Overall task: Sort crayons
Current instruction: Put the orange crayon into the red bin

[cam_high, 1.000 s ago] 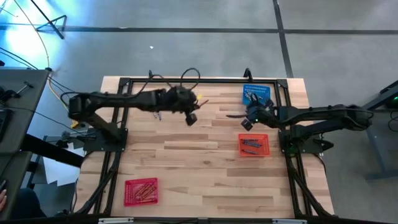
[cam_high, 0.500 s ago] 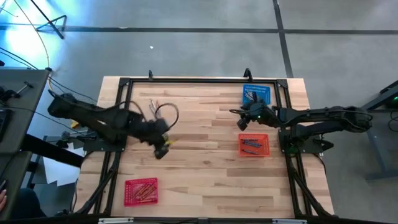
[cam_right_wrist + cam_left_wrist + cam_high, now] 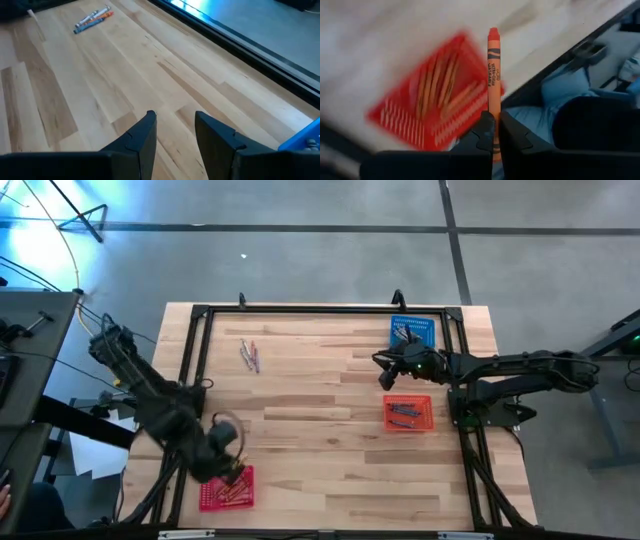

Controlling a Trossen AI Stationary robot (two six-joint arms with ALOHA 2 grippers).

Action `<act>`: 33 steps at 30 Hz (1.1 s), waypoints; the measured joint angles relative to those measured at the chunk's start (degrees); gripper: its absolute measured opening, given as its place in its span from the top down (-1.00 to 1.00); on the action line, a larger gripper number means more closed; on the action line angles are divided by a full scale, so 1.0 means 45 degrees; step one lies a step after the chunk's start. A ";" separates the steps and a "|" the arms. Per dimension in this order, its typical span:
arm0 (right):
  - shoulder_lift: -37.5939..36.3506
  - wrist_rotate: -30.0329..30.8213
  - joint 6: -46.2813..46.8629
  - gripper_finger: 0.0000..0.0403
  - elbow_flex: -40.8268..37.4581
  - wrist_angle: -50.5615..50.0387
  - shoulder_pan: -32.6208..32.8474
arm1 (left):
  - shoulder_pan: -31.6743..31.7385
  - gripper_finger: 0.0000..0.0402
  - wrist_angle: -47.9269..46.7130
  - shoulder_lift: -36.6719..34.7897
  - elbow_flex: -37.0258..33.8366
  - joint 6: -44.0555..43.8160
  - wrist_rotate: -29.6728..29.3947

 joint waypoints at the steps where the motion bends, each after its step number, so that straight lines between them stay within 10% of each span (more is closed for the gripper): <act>1: 0.0000 -0.0023 0.0000 0.37 -0.0002 0.0002 0.0009 | -0.0409 0.99 0.0022 0.0149 0.0000 -0.0802 0.0171; 10: 0.0000 -0.0170 -0.0115 0.37 -0.0010 0.0010 0.0011 | -0.2454 0.99 0.0234 0.2210 0.0000 -0.5225 0.0319; 33: 0.0000 -0.0841 -0.0699 0.37 -0.0015 -0.0078 0.0016 | -0.2016 0.94 0.1349 0.4558 0.0000 -0.5183 0.0484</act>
